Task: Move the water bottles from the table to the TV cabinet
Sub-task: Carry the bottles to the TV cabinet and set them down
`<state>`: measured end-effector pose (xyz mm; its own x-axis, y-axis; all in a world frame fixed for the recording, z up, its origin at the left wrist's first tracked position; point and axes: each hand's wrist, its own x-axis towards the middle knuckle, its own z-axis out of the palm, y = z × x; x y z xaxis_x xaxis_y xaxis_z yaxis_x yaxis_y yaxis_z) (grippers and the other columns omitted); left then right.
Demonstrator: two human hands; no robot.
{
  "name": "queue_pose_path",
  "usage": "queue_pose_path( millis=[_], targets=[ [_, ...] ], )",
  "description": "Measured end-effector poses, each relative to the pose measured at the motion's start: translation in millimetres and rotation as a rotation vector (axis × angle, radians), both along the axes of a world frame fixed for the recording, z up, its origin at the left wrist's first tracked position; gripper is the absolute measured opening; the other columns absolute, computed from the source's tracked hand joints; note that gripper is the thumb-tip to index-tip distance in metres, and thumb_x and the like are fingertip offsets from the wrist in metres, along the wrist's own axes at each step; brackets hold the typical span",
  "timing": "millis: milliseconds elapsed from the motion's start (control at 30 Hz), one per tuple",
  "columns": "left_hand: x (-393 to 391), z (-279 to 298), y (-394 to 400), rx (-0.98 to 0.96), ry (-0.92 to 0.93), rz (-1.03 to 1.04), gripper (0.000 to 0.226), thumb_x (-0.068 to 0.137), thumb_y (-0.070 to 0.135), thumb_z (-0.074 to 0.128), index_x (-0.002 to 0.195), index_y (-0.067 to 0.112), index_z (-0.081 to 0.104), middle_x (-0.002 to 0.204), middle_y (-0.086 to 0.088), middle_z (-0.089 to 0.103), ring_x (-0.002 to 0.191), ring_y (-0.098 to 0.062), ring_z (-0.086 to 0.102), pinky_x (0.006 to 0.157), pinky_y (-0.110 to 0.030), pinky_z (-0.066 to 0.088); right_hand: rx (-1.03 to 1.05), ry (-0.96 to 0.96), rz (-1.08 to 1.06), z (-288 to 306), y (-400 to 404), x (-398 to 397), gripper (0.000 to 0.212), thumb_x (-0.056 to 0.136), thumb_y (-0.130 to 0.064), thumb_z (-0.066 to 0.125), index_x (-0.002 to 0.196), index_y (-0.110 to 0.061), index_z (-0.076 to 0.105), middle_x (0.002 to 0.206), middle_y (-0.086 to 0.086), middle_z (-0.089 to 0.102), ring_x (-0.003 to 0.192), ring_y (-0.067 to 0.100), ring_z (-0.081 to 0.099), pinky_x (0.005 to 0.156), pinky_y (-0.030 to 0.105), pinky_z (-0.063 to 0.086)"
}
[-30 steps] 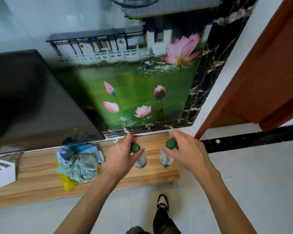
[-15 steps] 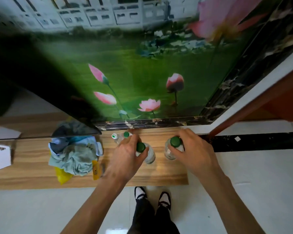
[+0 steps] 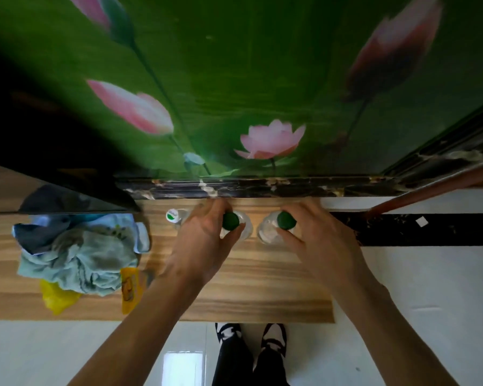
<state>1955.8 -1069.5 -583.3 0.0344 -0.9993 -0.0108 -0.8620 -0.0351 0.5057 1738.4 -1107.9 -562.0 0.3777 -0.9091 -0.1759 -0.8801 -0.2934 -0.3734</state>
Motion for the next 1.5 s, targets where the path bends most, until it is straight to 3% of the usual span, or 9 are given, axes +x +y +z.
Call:
queue_pose_path(
  millis=[100, 267, 400, 600, 867, 1100, 1233, 1500],
  targets=[
    [11, -21, -10, -0.03, -0.037, -0.041, 0.024, 0.089, 0.034, 0.074, 0.099, 0.019, 0.058, 0.085, 0.007, 0.057, 0.076, -0.015, 0.051, 0.067, -0.028, 0.038, -0.004, 0.033, 0.057, -31, -12, 11, 0.035, 0.093, -0.038, 0.068, 0.125, -0.027, 0.059, 0.117, -0.006, 0.058, 0.1, 0.015, 0.066, 0.067, 0.023, 0.048],
    [28, -47, -30, -0.056, -0.161, -0.152, 0.026, 0.084, 0.035, 0.079, 0.091, 0.017, 0.061, 0.083, -0.001, 0.064, 0.078, -0.026, 0.056, 0.068, -0.031, 0.035, 0.008, 0.082, 0.117, -64, -32, 22, 0.036, 0.093, -0.035, 0.068, 0.127, -0.025, 0.06, 0.116, -0.003, 0.056, 0.099, 0.02, 0.065, 0.067, 0.027, 0.044],
    [37, -66, -40, -0.037, -0.192, -0.213, 0.027, 0.087, 0.04, 0.075, 0.099, 0.017, 0.064, 0.092, 0.0, 0.067, 0.085, -0.027, 0.056, 0.075, -0.036, 0.039, 0.008, 0.073, 0.119, -81, -38, 29, 0.033, 0.095, -0.034, 0.067, 0.126, -0.025, 0.061, 0.126, -0.002, 0.057, 0.106, 0.021, 0.064, 0.072, 0.027, 0.037],
    [43, -86, -46, -0.006, -0.255, -0.254, 0.031, 0.085, 0.042, 0.075, 0.101, 0.018, 0.064, 0.096, -0.002, 0.07, 0.088, -0.029, 0.056, 0.078, -0.039, 0.037, 0.07, 0.048, 0.119, -105, -41, 42, 0.037, 0.097, -0.033, 0.064, 0.132, -0.024, 0.057, 0.125, -0.002, 0.054, 0.11, 0.019, 0.06, 0.075, 0.029, 0.039],
    [38, -108, -53, 0.031, -0.282, -0.294, 0.032, 0.086, 0.044, 0.073, 0.104, 0.019, 0.065, 0.104, -0.002, 0.071, 0.097, -0.028, 0.055, 0.082, -0.038, 0.034, 0.095, -0.007, 0.113, -125, -40, 50, 0.033, 0.095, -0.028, 0.066, 0.126, -0.018, 0.06, 0.121, 0.002, 0.056, 0.094, 0.026, 0.066, 0.077, 0.041, 0.057],
    [34, -121, -50, 0.038, -0.28, -0.263, 0.032, 0.088, 0.046, 0.071, 0.106, 0.02, 0.066, 0.106, -0.001, 0.071, 0.1, -0.026, 0.055, 0.081, -0.035, 0.025, 0.106, -0.069, 0.078, -131, -39, 45, 0.034, 0.094, -0.027, 0.067, 0.125, -0.017, 0.058, 0.119, 0.001, 0.055, 0.095, 0.022, 0.064, 0.075, 0.033, 0.049],
    [33, -123, -49, 0.025, -0.283, -0.206, 0.031, 0.086, 0.049, 0.071, 0.101, 0.022, 0.066, 0.101, 0.002, 0.071, 0.098, -0.026, 0.057, 0.086, -0.038, 0.028, 0.118, -0.08, 0.08, -130, -39, 44, 0.041, 0.094, -0.03, 0.066, 0.133, -0.019, 0.055, 0.128, 0.0, 0.056, 0.102, 0.02, 0.065, 0.083, 0.038, 0.054],
    [29, -119, -46, 0.057, -0.326, -0.175, 0.039, 0.084, 0.05, 0.075, 0.107, 0.02, 0.068, 0.106, -0.001, 0.07, 0.102, -0.029, 0.059, 0.091, -0.038, 0.029, 0.134, -0.072, 0.073, -126, -34, 35, 0.056, 0.092, -0.03, 0.072, 0.141, -0.021, 0.048, 0.14, -0.003, 0.051, 0.111, 0.018, 0.065, 0.088, 0.034, 0.053]
  ],
)
